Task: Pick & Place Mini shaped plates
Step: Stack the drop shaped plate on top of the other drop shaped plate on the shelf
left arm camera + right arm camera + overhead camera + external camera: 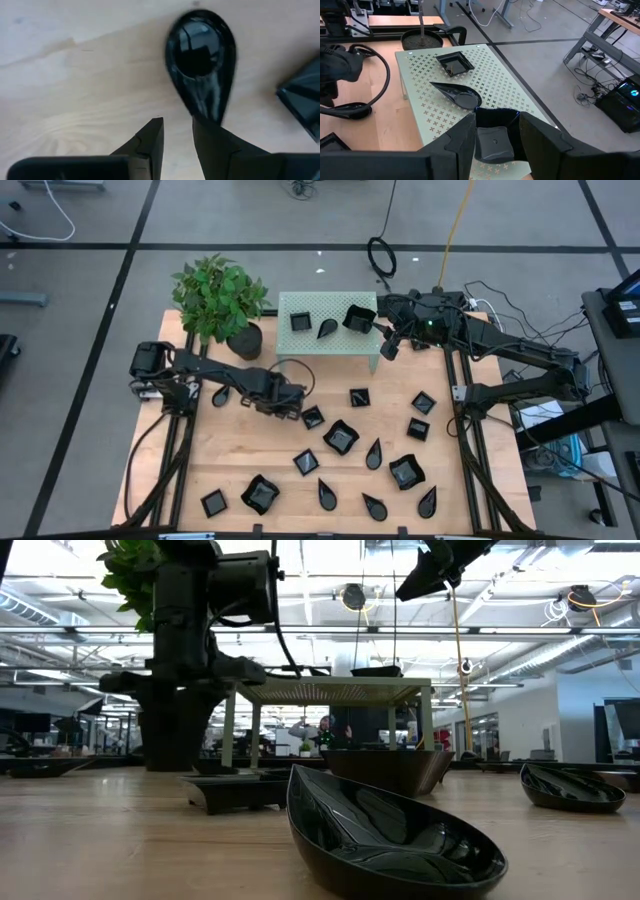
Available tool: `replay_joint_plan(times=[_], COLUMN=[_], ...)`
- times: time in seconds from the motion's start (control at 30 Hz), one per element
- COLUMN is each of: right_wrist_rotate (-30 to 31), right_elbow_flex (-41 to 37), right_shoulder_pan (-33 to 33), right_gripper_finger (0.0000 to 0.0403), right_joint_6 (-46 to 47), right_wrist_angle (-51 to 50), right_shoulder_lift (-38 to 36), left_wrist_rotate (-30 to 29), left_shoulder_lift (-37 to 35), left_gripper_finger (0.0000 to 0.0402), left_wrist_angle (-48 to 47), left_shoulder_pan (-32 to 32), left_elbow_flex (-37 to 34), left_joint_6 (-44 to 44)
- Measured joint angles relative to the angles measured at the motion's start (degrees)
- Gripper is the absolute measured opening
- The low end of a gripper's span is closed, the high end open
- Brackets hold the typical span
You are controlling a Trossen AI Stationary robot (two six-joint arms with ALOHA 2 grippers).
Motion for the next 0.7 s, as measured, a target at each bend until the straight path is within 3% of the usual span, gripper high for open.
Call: replay_joint_plan(times=[0.3, 0.57, 0.7], right_wrist_rotate=[-0.02, -0.04, -0.04], right_elbow_flex=[0.0, 0.0, 0.0], right_shoulder_pan=[0.02, 0.02, 0.02], right_gripper_finger=[0.0141, 0.0141, 0.0141], right_joint_6=[0.02, 0.0, 0.0], right_wrist_angle=[0.0, 0.02, 0.0], right_shoulder_lift=[0.0, 0.0, 0.0], left_wrist_rotate=[-6.09, -3.64, -2.87], left_shoulder_lift=[-0.02, -0.2, -0.39], left_gripper_finger=[0.0108, 0.0108, 0.0106], left_wrist_angle=[0.47, 13.32, 14.22], left_shoulder_pan=[1.06, 2.66, 2.97], left_elbow_flex=[-0.62, -8.25, -9.55], left_joint_6=[-3.6, -6.01, -6.0])
